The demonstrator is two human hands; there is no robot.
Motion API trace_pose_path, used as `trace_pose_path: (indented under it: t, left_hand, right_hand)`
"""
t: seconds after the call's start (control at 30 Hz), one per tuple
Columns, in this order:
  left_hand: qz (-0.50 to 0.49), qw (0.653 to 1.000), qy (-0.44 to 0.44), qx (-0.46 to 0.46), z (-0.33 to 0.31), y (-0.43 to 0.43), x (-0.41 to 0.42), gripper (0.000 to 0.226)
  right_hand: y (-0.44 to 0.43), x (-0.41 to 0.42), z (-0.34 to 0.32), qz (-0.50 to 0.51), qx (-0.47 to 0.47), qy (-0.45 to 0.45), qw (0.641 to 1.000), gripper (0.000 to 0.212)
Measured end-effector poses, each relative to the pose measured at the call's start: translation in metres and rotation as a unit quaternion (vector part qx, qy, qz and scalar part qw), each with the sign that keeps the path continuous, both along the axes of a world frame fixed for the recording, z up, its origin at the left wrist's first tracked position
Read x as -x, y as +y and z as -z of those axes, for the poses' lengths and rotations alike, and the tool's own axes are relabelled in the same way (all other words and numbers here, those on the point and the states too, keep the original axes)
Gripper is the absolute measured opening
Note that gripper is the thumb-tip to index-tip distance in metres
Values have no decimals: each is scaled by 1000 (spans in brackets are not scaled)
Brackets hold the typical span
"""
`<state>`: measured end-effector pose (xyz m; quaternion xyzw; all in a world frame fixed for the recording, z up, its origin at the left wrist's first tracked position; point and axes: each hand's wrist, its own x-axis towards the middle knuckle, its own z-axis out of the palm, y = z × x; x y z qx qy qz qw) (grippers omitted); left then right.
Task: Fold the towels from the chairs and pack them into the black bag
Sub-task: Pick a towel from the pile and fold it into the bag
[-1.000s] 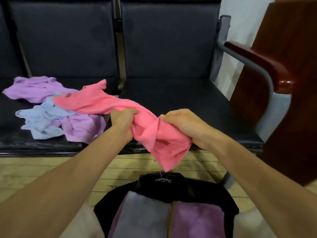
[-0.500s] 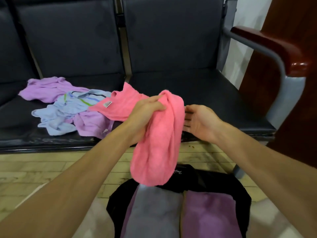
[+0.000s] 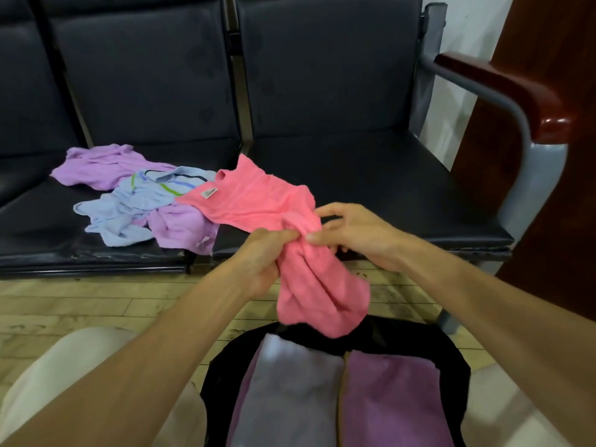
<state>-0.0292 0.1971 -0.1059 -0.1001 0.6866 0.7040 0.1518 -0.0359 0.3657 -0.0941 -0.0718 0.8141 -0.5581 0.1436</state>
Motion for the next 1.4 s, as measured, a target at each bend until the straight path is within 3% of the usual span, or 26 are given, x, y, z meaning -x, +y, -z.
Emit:
trace_pose_path:
  t: [0.1,0.17,0.2,0.23,0.27,0.33,0.4,0.47,0.57,0.67,0.73,0.77,0.83,0.9,0.97,1.07,1.17,1.23,1.3,1.4]
  left_hand:
    - [31,999,16,-19,1,5,-5,18]
    - [35,999,18,-25,-1,7,-8,22]
    - [32,999,6,-26,-1,8,-9,25]
    - [40,999,2,-26,-1,8,-8,27]
    - [47,998,-4,-29,0,7,-8,29]
    - [64,997,-13,-37,0,4,-9,30]
    - [62,996,-35,-58,2,-3,-11,26]
    - [54,993,-70,-73,-1,-7,-13,19]
    - [62,988,-74,-118,3,-8,-15,20]
    - [44,986,-46,-155,4,-5,-15,33]
    - [33,991,-41,-122,4,-3,-14,24]
    - [25,993,-39,-107,3,-1,-13,17]
    - [22,993,-44,-110,4,0,-8,28]
    - [19,991,-45,-121,5,0,-7,36]
    - [23,991,-35,-129,4,-3,-6,32]
    - [-2,988,2,-157,2,-5,-7,20]
    - [-168,979,23,-117,2,-11,-1,17]
    - [-256,960,28,-109,0,-19,6,45]
    - [-257,958,35,-122,-3,-24,11,72]
    - [-189,970,28,-152,-7,-26,12,76]
  right_hand:
    - [-7,-10,13,-28,-132,100,986,41]
    - [-7,-14,18,-54,-317,236,917,28]
    - [-6,-16,18,-55,-380,282,879,26]
    - [-5,-16,18,-45,-399,301,865,26]
    - [-4,-16,17,-27,-388,299,871,27]
    - [0,-12,16,33,-301,253,919,27]
    - [2,-11,10,78,-164,168,969,27]
    - [4,-14,1,74,-9,72,995,34]
    - [7,-18,-6,51,143,-13,988,44]
    - [9,-22,-7,40,228,-60,971,47]
    - [11,-21,-7,37,222,-74,971,46]
    - [13,-20,-7,35,174,-60,982,42]
    - [16,-18,-8,36,-31,31,998,28]
    - [19,-18,-6,49,-167,138,975,21]
    - [20,-21,-4,76,-144,179,970,13]
    - [25,-25,-6,85,26,82,993,24]
    - [26,-29,-18,114,195,-12,974,25]
    - [27,-26,-26,204,222,-37,953,21]
    - [32,-18,-31,268,218,-43,937,18]
    - [38,-9,-28,311,177,-48,933,19]
